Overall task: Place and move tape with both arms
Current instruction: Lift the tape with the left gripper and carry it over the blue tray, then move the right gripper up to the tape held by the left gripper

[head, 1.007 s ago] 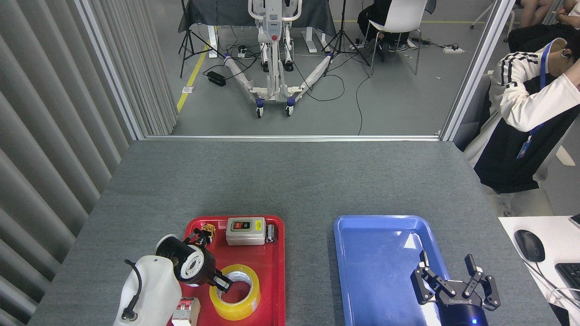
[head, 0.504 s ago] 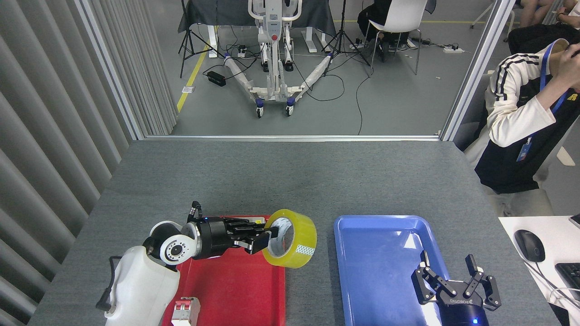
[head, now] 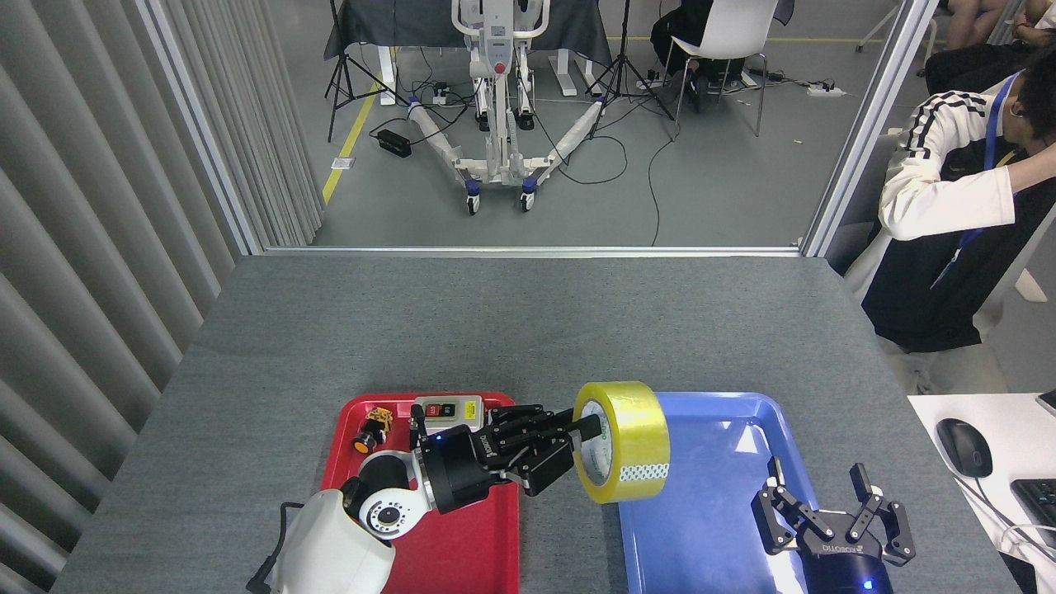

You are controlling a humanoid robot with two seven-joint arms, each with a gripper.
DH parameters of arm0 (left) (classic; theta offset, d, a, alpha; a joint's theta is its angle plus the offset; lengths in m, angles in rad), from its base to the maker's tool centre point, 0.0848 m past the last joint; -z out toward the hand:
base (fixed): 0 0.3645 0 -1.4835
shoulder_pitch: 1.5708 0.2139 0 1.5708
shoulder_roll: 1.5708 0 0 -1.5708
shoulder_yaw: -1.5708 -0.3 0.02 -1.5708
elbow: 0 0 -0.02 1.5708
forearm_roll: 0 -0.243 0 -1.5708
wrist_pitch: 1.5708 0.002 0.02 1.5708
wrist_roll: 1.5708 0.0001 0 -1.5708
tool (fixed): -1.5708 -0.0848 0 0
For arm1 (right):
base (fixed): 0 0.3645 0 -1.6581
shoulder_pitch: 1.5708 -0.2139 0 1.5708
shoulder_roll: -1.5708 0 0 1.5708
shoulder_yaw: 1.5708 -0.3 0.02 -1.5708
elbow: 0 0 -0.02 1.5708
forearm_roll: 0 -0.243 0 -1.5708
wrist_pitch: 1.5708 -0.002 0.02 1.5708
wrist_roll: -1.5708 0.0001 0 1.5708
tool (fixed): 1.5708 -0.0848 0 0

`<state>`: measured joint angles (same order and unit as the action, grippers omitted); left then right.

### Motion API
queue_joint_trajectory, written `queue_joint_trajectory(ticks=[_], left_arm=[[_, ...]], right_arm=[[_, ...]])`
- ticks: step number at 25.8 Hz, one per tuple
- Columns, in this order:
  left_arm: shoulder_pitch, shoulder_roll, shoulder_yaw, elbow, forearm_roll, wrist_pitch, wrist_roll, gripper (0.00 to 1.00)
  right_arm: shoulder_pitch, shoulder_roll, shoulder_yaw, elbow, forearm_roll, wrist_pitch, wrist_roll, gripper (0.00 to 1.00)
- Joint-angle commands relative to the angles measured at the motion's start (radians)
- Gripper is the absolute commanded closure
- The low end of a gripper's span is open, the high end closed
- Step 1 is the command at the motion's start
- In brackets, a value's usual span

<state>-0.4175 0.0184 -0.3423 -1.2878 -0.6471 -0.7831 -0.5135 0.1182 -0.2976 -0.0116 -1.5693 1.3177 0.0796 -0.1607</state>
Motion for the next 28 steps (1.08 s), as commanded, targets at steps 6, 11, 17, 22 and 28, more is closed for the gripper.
queue_joint_trajectory(ticks=[6, 11, 17, 22, 28], left_arm=[[0.008, -0.002, -0.044, 0.002, -0.003, -0.002, 0.007, 1.00], [0.009, 0.000, -0.061, 0.004, -0.005, -0.002, 0.004, 1.00], [0.016, 0.000, -0.061, 0.010, -0.006, -0.002, 0.004, 1.00], [0.016, 0.000, -0.060, 0.010, -0.008, -0.002, 0.004, 1.00], [0.016, 0.000, -0.060, 0.010, -0.009, -0.002, 0.004, 1.00]], right_arm=[[0.000, 0.000, -0.016, 0.002, -0.002, 0.000, 0.000, 0.01], [0.001, -0.001, -0.018, 0.000, 0.000, 0.000, 0.000, 0.01], [0.008, -0.005, -0.016, 0.000, 0.002, -0.103, -0.017, 0.01], [0.012, -0.078, -0.034, -0.015, 0.005, -0.528, -0.048, 0.01], [0.000, -0.110, -0.102, -0.071, 0.003, -0.865, -0.076, 0.01]])
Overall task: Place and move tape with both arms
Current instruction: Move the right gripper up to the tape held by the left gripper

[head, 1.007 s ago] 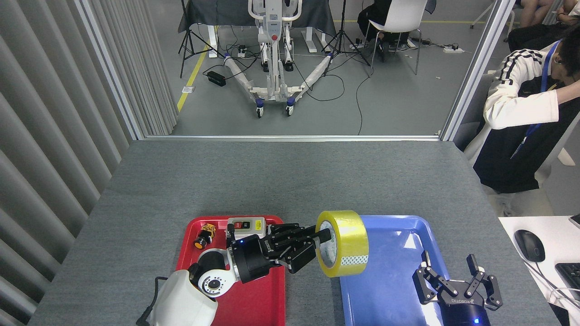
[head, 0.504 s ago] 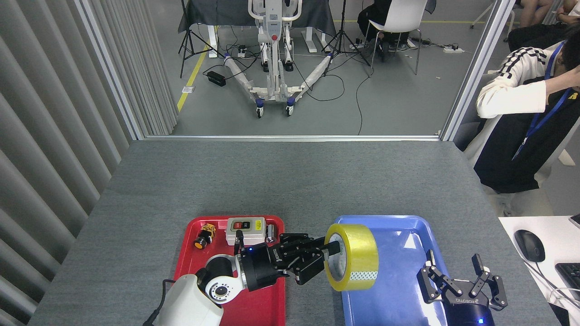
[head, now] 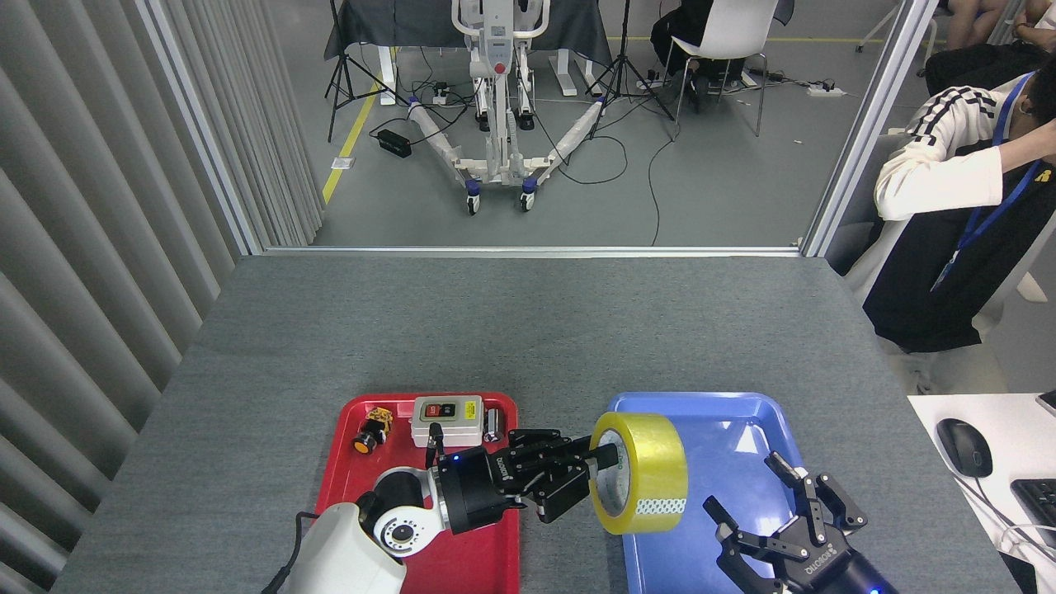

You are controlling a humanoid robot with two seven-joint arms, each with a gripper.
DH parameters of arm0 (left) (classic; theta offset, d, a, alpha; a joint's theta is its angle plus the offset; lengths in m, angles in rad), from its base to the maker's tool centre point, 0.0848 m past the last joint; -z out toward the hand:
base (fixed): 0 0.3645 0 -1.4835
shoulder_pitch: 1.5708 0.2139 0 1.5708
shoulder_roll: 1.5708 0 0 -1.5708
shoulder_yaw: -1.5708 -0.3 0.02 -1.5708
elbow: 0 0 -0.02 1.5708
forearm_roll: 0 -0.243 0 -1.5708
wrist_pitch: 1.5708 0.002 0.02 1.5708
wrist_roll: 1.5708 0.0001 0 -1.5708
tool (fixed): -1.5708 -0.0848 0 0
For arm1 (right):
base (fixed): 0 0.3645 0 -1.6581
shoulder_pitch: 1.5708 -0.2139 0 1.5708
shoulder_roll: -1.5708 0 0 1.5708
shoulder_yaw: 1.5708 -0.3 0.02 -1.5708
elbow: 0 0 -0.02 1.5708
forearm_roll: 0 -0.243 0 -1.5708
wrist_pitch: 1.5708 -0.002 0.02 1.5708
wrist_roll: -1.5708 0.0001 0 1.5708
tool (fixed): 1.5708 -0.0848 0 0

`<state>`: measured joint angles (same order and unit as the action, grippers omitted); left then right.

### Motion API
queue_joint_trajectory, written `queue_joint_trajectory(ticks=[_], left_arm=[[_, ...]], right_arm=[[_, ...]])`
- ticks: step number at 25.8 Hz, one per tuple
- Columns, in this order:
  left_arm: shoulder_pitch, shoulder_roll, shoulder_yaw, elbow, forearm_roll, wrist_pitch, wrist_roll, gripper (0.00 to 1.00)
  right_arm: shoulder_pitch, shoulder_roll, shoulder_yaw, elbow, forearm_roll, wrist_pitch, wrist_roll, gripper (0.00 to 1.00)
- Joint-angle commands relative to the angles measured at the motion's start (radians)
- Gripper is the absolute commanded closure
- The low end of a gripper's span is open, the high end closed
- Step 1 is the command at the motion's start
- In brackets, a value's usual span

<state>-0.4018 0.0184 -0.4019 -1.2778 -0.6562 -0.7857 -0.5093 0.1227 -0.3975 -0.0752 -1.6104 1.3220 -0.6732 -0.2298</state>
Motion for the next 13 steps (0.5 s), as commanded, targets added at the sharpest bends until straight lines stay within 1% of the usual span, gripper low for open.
queue_joint_trajectory(ticks=[1, 4, 7, 8, 11, 13], left_arm=[[0.001, 0.000, 0.002, 0.000, 0.000, 0.000, 0.000, 1.00], [0.001, 0.000, 0.000, 0.000, 0.000, 0.000, 0.000, 1.00], [0.001, 0.000, 0.000, 0.000, 0.000, 0.000, 0.000, 1.00], [0.001, 0.000, 0.000, 0.000, 0.000, 0.000, 0.000, 1.00], [0.001, -0.002, 0.000, 0.000, -0.002, 0.000, 0.000, 1.00], [0.001, -0.003, 0.000, 0.002, -0.002, 0.000, 0.000, 1.00]], right_arm=[[-0.005, -0.001, -0.052, -0.040, -0.001, -0.112, -0.006, 0.01], [-0.005, -0.004, -0.054, -0.082, -0.006, -0.112, -0.006, 0.01], [0.002, -0.014, -0.038, -0.088, -0.007, -0.112, -0.006, 0.01], [0.005, -0.023, -0.025, -0.089, -0.012, -0.112, -0.008, 0.01], [0.008, -0.078, 0.037, -0.105, -0.023, -0.112, -0.022, 0.01], [0.011, -0.092, 0.064, -0.118, -0.033, -0.112, -0.025, 0.01]])
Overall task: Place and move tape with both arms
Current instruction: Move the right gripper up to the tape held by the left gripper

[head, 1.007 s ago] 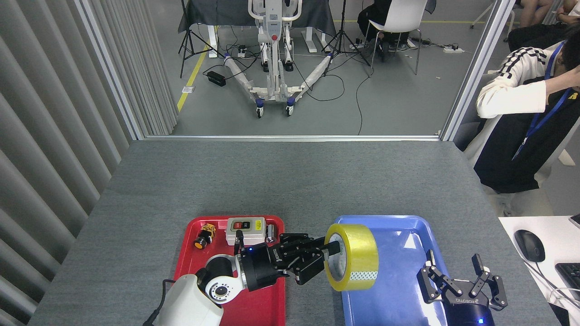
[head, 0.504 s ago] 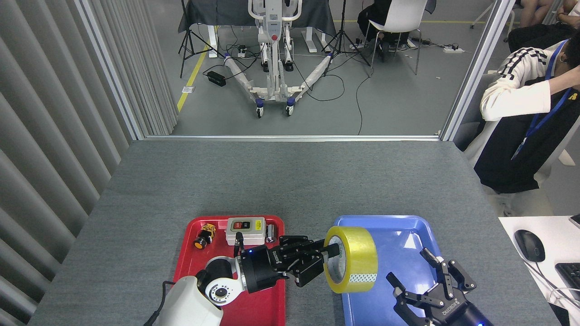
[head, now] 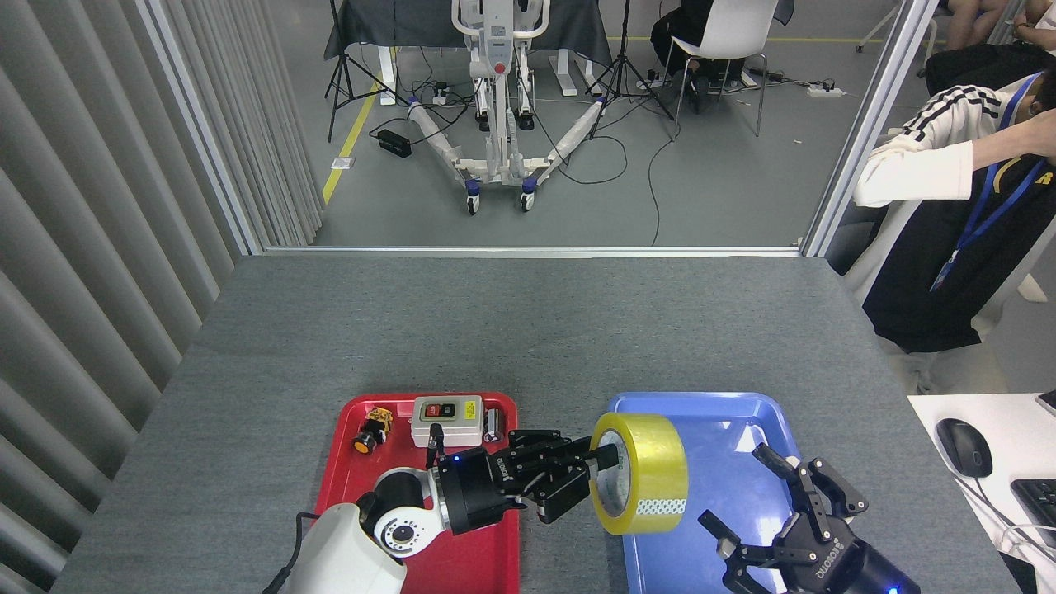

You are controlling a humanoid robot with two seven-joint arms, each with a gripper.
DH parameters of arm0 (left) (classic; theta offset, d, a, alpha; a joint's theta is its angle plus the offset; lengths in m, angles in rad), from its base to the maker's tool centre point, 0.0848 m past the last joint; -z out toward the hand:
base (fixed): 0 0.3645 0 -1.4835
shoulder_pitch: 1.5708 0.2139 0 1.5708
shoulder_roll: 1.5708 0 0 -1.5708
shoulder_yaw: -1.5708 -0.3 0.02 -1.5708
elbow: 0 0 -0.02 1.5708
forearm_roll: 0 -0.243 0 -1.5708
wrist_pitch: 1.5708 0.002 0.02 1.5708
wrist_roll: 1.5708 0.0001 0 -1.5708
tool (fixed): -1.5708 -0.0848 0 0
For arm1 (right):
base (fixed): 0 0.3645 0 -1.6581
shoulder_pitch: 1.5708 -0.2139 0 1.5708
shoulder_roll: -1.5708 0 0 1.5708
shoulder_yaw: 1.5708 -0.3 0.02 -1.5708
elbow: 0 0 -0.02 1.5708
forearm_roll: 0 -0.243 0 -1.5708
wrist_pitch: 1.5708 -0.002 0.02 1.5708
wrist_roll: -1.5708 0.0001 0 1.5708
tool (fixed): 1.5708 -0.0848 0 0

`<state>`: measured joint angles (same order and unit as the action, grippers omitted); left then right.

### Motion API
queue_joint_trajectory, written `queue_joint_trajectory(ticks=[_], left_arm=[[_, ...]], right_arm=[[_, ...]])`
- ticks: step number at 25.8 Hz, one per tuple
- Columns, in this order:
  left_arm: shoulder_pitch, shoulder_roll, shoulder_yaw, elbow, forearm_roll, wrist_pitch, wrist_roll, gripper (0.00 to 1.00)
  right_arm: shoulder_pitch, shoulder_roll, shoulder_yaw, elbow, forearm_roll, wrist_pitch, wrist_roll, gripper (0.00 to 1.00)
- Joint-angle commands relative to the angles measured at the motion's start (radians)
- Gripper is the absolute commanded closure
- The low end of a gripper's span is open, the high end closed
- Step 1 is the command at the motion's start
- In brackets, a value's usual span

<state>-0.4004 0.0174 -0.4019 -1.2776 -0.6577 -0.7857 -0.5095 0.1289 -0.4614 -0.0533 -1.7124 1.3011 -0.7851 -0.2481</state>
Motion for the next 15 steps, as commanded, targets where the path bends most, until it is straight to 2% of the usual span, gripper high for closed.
queue_joint_trajectory(ticks=[1, 4, 12, 15], left_arm=[[0.000, -0.001, 0.000, 0.001, 0.000, 0.000, 0.002, 1.00], [0.000, -0.002, 0.000, 0.001, 0.000, 0.000, 0.000, 1.00], [0.020, -0.002, -0.026, -0.012, 0.000, 0.000, 0.003, 1.00], [0.026, -0.002, -0.032, -0.014, 0.000, 0.000, 0.005, 1.00]], right_arm=[[0.006, -0.039, 0.056, -0.021, -0.014, 0.000, -0.007, 0.01], [0.008, -0.056, 0.104, -0.023, -0.014, 0.000, -0.007, 0.01], [-0.005, -0.053, 0.162, -0.026, -0.013, 0.000, -0.007, 0.01], [-0.009, -0.046, 0.213, -0.024, -0.010, 0.000, -0.007, 0.05]])
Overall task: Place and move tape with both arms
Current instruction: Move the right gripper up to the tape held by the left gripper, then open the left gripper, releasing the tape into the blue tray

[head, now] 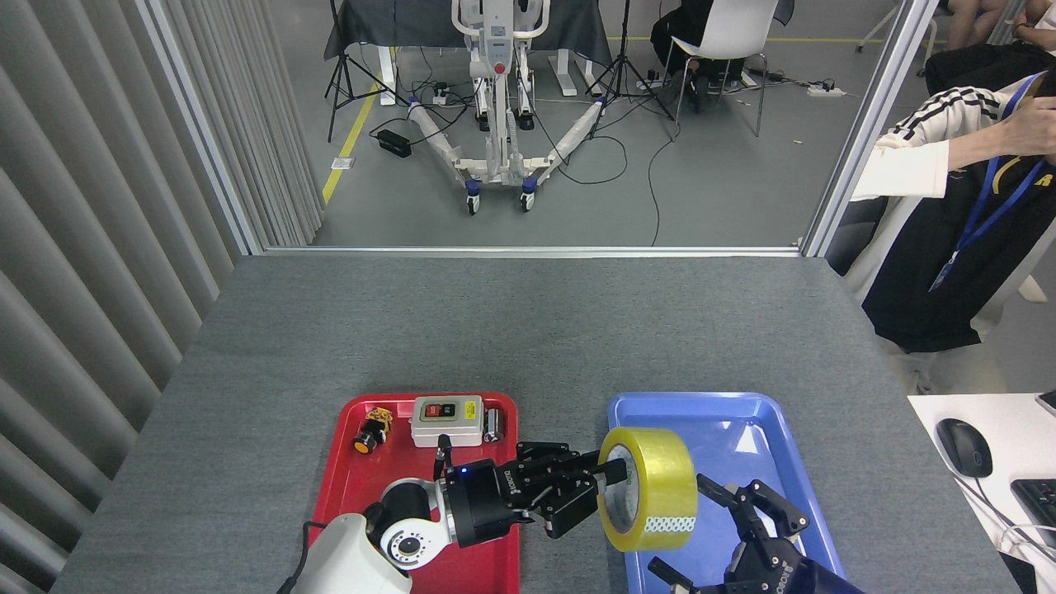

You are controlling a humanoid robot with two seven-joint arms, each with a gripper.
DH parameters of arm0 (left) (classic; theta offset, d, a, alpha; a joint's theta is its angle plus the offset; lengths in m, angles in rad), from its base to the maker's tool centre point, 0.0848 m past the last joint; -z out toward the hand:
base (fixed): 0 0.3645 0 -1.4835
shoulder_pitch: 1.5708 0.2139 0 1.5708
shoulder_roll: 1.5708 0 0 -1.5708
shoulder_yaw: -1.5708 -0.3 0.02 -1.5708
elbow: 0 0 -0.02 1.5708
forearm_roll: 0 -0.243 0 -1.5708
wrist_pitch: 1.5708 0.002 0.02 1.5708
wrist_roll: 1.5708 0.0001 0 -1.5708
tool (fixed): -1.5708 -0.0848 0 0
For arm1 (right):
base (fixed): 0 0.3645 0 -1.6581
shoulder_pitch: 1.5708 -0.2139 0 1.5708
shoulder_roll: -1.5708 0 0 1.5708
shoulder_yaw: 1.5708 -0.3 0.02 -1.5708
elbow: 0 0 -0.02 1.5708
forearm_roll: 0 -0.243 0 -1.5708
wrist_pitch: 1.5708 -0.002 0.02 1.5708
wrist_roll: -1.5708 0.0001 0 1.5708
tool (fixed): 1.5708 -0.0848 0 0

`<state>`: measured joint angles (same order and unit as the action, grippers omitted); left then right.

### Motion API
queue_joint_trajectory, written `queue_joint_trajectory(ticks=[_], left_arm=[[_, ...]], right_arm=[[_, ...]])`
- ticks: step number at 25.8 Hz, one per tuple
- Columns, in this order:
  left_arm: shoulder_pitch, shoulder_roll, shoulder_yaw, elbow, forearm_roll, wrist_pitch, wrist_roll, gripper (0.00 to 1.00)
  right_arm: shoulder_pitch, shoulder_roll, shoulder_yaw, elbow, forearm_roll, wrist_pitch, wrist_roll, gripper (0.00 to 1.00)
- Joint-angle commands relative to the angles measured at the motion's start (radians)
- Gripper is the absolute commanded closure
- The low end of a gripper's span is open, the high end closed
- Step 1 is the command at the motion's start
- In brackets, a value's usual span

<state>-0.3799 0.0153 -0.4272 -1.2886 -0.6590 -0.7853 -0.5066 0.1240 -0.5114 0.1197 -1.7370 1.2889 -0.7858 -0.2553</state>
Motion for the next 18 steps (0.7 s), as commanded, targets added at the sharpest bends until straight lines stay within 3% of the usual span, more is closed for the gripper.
queue_joint_trajectory(ticks=[1, 10, 12, 15, 16, 18], left_arm=[[0.006, -0.001, -0.007, -0.003, 0.001, 0.000, 0.002, 1.00], [0.006, 0.000, -0.016, -0.003, 0.001, 0.000, 0.000, 0.99], [0.006, 0.000, -0.015, -0.005, 0.001, 0.000, 0.000, 0.80], [0.006, 0.000, -0.016, -0.006, 0.001, 0.000, 0.000, 0.75], [0.006, 0.000, -0.013, -0.006, 0.001, 0.000, 0.003, 0.66], [0.000, 0.000, -0.005, -0.005, 0.001, 0.000, 0.010, 0.32]], right_arm=[[-0.007, 0.004, 0.052, -0.001, 0.004, 0.000, 0.001, 0.07], [0.003, 0.001, 0.078, -0.004, 0.012, 0.000, 0.001, 0.65], [0.003, 0.001, 0.078, -0.004, 0.012, 0.000, 0.001, 0.75], [0.003, 0.001, 0.077, -0.004, 0.013, 0.000, -0.001, 0.86], [0.002, 0.001, 0.075, -0.004, 0.013, 0.000, -0.001, 0.89], [0.003, 0.001, 0.071, -0.004, 0.013, 0.000, -0.004, 0.95]])
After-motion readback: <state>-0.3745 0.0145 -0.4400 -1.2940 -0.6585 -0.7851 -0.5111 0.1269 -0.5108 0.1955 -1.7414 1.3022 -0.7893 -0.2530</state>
